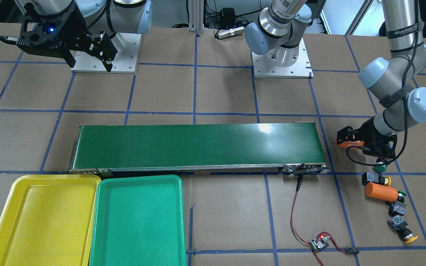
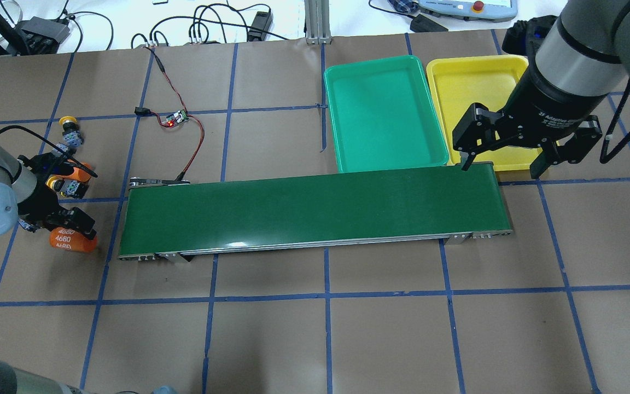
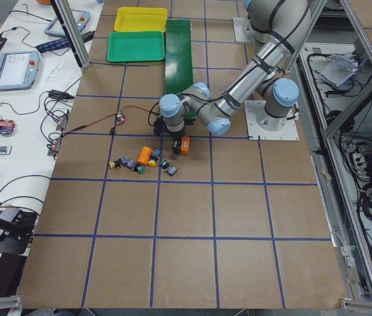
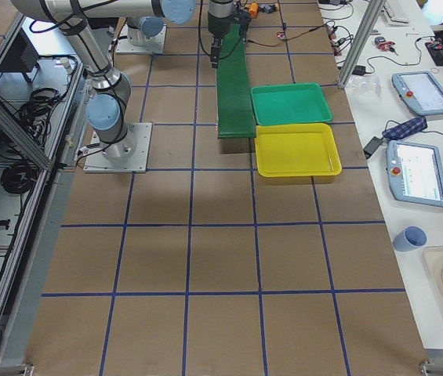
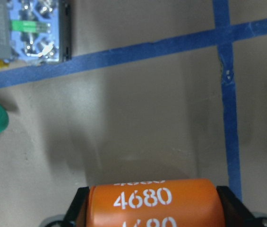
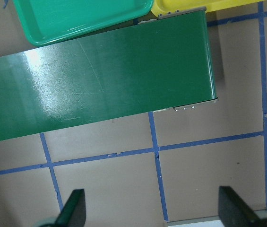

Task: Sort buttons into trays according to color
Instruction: 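Carry the orange cylinder with the left gripper onto the belt and release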

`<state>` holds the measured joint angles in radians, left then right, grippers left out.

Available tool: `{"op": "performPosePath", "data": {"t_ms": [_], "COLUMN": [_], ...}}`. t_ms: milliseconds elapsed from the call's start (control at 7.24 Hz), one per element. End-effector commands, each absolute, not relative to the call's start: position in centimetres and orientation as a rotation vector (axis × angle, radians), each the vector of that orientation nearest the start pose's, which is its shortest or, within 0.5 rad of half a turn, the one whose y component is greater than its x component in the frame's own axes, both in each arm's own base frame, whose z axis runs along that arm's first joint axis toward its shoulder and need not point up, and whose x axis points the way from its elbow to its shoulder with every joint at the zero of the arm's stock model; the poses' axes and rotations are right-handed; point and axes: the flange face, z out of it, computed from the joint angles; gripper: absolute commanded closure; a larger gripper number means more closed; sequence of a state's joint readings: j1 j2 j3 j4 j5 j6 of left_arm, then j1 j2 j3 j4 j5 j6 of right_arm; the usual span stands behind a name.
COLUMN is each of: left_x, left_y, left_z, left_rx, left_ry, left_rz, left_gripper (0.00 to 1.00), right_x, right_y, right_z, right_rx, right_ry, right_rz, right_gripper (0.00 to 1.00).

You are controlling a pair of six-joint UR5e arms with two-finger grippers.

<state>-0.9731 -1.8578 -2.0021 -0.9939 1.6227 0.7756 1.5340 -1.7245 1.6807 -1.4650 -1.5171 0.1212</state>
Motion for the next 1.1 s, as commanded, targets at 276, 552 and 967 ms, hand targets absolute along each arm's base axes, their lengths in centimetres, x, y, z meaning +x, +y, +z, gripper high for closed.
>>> {"op": "performPosePath", "data": {"t_ms": [276,552,967], "left_x": [15.0,7.0,1.6], "left_y": [-53.8,-54.9,-53.1], "left_z": [30.2,29.6,25.7], "left_rx": [0.129,-0.01,-0.036], "left_ry": [3.188,3.235,3.236], "left_rz": [0.226,0.219,0.155], "left_gripper": [0.99,1.0,1.0], "right_x": [12.4,12.4,12.2], "right_y": [-42.6,-42.6,-42.7], "right_z": [49.3,49.1,49.2], "right_rx": [0.244,0.24,0.237], "right_ry": [3.078,3.081,3.095], "right_rz": [0.103,0.108,0.1], "right_gripper": [0.0,0.0,0.0]}}
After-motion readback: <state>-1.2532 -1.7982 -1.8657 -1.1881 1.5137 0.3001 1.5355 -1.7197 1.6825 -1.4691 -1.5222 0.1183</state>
